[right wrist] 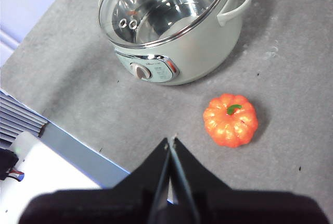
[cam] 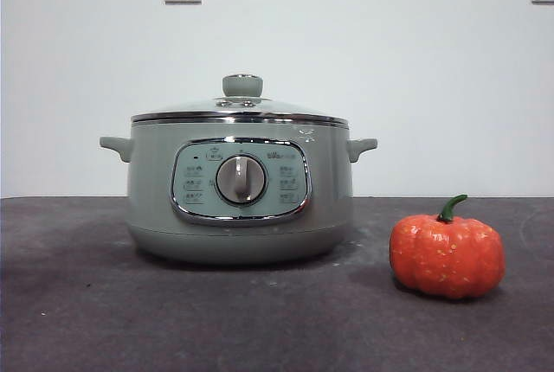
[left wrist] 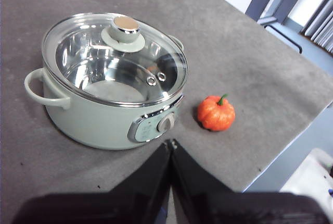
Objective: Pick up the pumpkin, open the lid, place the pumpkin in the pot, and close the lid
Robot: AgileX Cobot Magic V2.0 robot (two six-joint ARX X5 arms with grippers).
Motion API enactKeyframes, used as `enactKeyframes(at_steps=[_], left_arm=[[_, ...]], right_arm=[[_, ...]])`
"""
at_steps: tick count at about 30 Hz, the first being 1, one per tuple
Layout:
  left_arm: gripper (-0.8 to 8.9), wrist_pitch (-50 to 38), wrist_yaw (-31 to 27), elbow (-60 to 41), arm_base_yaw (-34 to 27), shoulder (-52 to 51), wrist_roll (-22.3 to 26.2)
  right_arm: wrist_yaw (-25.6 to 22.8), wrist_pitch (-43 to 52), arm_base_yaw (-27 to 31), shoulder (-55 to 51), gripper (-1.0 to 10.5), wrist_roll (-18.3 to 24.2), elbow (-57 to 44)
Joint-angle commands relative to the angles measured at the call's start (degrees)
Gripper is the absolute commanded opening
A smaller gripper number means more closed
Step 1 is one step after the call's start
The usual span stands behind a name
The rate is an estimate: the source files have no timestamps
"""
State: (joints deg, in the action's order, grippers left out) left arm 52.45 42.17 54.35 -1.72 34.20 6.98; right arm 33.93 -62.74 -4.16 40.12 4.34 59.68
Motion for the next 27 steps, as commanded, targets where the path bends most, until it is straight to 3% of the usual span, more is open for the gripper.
enactKeyframes(at_steps=[1,2,4,6,8,9,20,27], left_arm=[[0.02,-0.3,0.0,0.2,-0.1,0.0,1.9],[0.15,-0.3,-0.1,0.2,-0.1,0.0,1.9],[2.01,-0.3,-0.1,0.2,-0.1,0.0,1.8],[5.37,-0.3,-0.2,0.2,-0.1,0.1,1.8],[7.12,-0.4,-0.2,0.2,-0.1,0.2,1.7],[7.31,-0.5,-0.1,0.2,-0.1,0.2,1.6],[7.29,-0.4,-0.1,0.2,-0.1,0.1,1.6],[7.28,-0.5,-0.1,0.2,-0.1,0.2,1.6]], right_arm=[[0.2,0.7,-0.2,0.0,0.1,1.5,0.2],[0.2,0.8,-0.2,0.0,0.1,1.4,0.2],[0.2,1.0,-0.2,0.0,1.3,1.3,0.2],[0.2,1.0,-0.2,0.0,4.1,1.1,0.2],[0.2,1.0,-0.2,0.0,6.4,0.8,0.2],[0.2,1.0,-0.2,0.1,6.9,0.3,0.2],[-0.2,1.0,-1.2,3.1,6.9,0.1,0.2],[-9.1,1.9,-8.7,11.2,6.9,0.3,0.2]])
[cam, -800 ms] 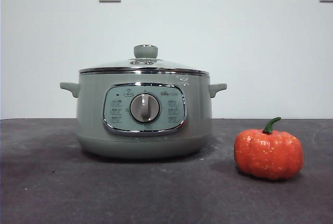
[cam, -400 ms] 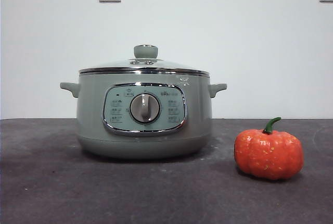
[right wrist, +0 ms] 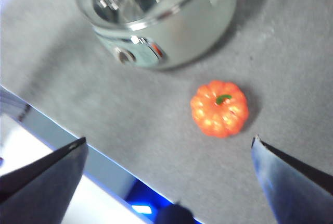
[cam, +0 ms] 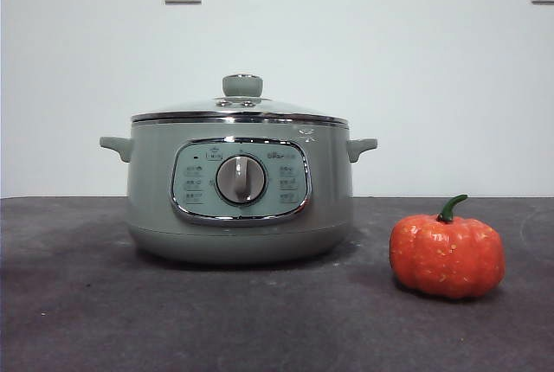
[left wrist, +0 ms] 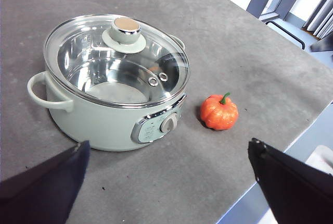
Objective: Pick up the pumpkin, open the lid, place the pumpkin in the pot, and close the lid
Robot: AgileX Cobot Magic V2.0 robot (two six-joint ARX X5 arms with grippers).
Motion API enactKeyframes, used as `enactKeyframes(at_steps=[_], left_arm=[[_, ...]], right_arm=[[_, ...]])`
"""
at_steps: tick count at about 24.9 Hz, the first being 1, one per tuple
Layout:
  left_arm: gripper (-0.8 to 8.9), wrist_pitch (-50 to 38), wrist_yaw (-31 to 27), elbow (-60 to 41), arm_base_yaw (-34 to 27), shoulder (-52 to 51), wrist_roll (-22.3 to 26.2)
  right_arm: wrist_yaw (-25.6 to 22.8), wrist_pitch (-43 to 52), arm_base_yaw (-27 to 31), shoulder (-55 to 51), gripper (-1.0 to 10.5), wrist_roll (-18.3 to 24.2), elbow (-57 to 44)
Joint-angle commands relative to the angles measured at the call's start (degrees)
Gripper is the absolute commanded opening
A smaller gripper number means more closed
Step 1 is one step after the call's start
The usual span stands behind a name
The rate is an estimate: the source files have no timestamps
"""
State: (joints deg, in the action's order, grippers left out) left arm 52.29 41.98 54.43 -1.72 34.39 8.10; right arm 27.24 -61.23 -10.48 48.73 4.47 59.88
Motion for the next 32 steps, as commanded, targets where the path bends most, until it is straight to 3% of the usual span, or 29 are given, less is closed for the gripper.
enactKeyframes(at_steps=[1,9,17,27,28,31,32], left_arm=[[7.28,-0.3,0.1,0.2,-0.1,0.0,0.5],[7.28,-0.3,0.2,0.2,-0.1,-0.1,0.5],[7.28,-0.1,0.2,0.2,-0.1,-0.1,0.5],[7.28,-0.1,0.1,0.2,-0.1,0.0,0.5],[7.28,-0.1,0.1,0.2,-0.1,0.0,0.5],[7.27,-0.2,0.0,0.2,-0.1,0.0,0.5],[7.24,-0.1,0.0,0.2,-0.1,0.0,0.5]], right_arm=[[-3.9,0.6,-3.8,4.3,6.9,0.2,0.0],[-14.0,5.0,-12.4,18.3,6.9,0.1,0.0],[-21.8,13.8,-16.5,32.4,6.9,-0.1,0.0],[-21.7,19.0,-16.7,45.3,6.8,-0.5,0.0],[-21.7,19.1,-16.7,45.6,5.9,-1.1,0.0],[-21.3,18.9,-16.7,45.7,0.6,-2.5,0.0],[-21.3,18.4,-16.7,45.7,-0.1,-2.7,0.0]])
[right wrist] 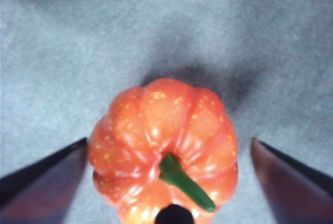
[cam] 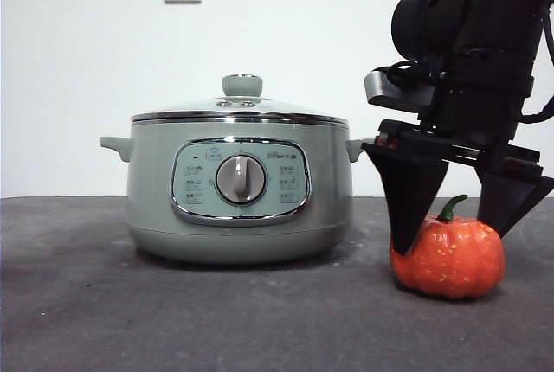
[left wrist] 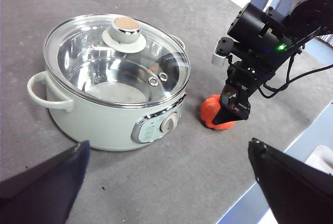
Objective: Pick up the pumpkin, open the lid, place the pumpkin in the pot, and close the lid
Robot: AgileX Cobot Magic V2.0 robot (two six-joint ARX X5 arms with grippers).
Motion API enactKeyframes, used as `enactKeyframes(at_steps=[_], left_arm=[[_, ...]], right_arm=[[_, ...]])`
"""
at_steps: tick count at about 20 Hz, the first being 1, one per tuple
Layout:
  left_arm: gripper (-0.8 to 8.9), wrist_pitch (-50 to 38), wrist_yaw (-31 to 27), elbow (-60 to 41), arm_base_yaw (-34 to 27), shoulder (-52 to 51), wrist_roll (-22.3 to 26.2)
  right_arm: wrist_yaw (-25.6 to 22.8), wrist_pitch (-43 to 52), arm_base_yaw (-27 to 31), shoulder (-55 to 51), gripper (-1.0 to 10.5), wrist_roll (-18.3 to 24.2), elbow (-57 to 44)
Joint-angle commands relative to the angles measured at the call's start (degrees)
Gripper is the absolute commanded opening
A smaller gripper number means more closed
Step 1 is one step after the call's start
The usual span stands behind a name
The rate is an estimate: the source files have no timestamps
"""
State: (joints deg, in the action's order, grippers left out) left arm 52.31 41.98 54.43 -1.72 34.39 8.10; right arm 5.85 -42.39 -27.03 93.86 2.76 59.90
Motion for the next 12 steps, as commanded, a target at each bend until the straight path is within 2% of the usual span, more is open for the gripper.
enactKeyframes(at_steps=[1,6,12], left_arm=[[7.22,-0.2,-0.3,0.2,-0.1,0.0,0.5],[7.22,-1.3,-1.9,0.2,0.0,2.2,-0.7],[7.22,-11.5,-2.0,1.3,5.3,10.3,-5.6]], right_arm=[[0.1,-1.0,-0.1,0.5,-0.1,-1.2,0.0],[0.0,-3.0,0.0,-2.9,-0.1,-1.6,0.0],[-0.2,-3.1,0.0,-19.6,-0.1,-2.6,0.0]])
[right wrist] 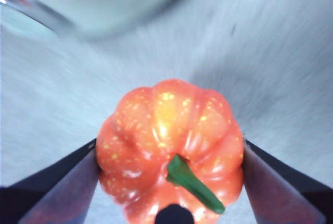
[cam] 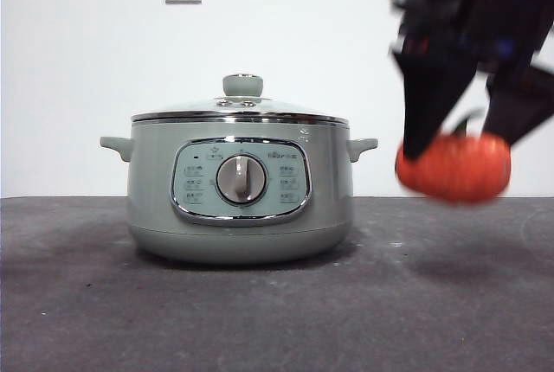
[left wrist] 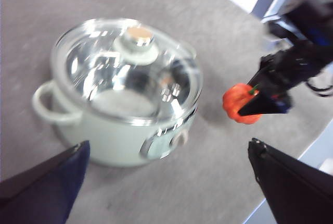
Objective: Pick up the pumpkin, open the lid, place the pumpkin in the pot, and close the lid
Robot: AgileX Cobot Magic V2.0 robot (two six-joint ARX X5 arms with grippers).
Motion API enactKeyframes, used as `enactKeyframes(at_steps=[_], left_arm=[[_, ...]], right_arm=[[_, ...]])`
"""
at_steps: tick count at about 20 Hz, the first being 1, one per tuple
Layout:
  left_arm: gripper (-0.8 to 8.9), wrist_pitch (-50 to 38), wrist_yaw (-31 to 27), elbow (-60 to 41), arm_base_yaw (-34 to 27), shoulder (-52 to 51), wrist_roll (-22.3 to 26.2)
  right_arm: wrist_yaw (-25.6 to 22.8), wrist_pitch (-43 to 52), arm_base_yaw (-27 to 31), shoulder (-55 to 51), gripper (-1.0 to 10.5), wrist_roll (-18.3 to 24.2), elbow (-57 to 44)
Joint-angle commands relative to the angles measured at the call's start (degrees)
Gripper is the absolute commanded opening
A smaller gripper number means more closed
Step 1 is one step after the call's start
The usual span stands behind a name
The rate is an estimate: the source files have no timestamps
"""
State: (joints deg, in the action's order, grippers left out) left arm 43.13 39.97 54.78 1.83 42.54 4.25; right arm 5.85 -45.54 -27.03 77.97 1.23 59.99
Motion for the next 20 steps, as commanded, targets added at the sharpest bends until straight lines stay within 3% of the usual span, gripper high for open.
enactKeyframes(at_steps=[1,5,12,20], left_arm=[[7.22,-4.1,-0.7,1.6,3.4,4.1,-1.7],[7.22,-11.7,-7.5,4.8,10.9,14.1,-1.8],[7.22,-16.2,-20.2,18.4,20.1,37.1,-0.4],[7.22,-21.2,-26.8,26.3,23.4,53.0,1.8]], right_arm=[[-0.2,0.0,0.0,-6.6,-0.1,-1.4,-0.1],[-0.2,-0.6,0.0,-16.3,-0.1,-1.8,-0.1],[-0.2,-2.3,0.0,-24.4,-0.1,-1.8,-0.1],[-0.2,-2.6,0.0,-25.2,-0.1,-1.8,-0.1]])
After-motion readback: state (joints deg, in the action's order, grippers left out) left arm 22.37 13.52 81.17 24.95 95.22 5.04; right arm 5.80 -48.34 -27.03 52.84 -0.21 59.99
